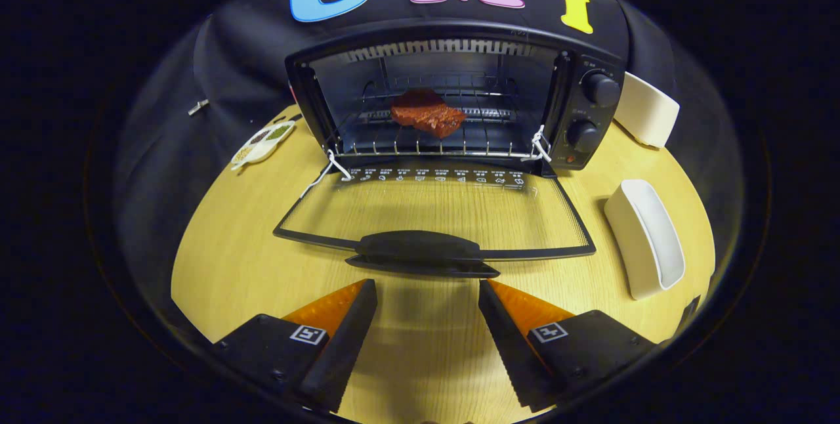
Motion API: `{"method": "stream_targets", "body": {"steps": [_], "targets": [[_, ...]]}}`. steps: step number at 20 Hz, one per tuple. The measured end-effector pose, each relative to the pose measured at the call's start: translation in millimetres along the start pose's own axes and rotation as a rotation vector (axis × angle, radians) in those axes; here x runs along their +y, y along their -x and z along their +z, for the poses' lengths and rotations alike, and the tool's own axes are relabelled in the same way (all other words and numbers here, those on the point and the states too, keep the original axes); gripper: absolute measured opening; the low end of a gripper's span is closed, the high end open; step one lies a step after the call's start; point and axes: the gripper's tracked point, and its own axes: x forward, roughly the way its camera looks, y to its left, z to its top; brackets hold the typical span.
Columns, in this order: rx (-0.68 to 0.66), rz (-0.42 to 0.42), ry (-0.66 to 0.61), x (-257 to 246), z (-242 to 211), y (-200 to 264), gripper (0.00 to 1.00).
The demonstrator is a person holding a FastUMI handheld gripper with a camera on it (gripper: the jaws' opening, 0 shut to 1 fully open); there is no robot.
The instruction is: Open the toaster oven, put the food inside, and close the toaster oven door.
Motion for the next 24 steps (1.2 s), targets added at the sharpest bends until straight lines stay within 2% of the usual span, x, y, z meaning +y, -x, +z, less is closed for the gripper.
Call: {"method": "stream_targets", "body": {"steps": [6,8,11,13,16,20,24], "targets": [[-0.122,0.031,0.072,-1.6,18.3,41.2,0.96],[-0.179,0.036,0.080,-0.7,36.6,52.9,0.96],[-0.267,0.041,0.119,6.7,92.4,52.1,0.96],[-0.274,0.046,0.127,3.1,113.9,46.3,0.96],[-0.355,0.039,0.132,-0.6,160.0,55.0,0.97],[-0.457,0.041,0.141,-4.9,197.5,88.4,0.97],[-0.567,0.022,0.129,-29.8,221.3,145.8,0.97]]}}
